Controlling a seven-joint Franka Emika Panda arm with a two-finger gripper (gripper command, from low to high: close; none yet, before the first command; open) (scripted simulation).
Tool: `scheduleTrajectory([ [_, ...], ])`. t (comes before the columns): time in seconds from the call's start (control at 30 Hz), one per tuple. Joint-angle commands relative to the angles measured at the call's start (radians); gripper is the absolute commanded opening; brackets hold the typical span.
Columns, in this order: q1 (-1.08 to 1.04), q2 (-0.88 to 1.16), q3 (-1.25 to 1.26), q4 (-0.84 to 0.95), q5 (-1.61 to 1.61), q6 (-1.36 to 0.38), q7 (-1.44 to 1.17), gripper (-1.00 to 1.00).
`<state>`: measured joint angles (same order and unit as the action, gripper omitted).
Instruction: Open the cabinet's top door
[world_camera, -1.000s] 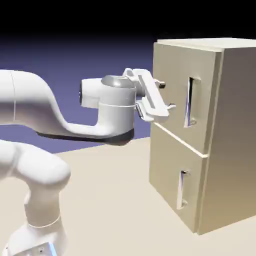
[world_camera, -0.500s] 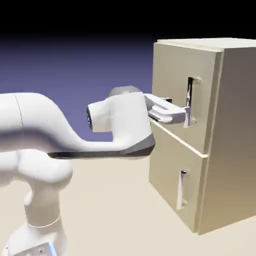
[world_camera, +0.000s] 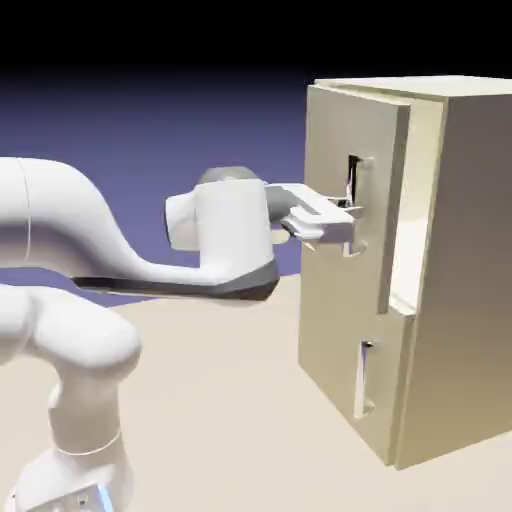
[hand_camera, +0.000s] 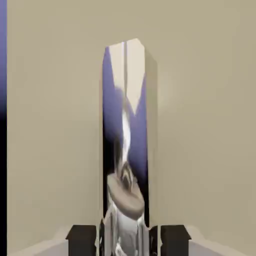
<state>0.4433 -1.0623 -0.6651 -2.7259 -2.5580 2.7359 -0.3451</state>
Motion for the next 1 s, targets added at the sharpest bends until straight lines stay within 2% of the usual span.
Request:
scheduleTrajectory([
  [0.0,-0.035,-0.013,0.036,-0.025,0.039,-0.013,-0.012,-1.0],
  [0.27,-0.246,-0.148,0.313,-0.192,0.381,-0.105,-0.129,-1.0],
  [0.53,-0.322,-0.293,0.545,-0.297,0.729,-0.207,-0.269,-1.0],
  [0.77,-0.277,-0.394,0.756,-0.347,1.031,-0.372,-0.376,-1.0],
  [0.97,-0.063,-0.402,0.699,-0.352,0.996,-0.597,-0.391,-1.0],
])
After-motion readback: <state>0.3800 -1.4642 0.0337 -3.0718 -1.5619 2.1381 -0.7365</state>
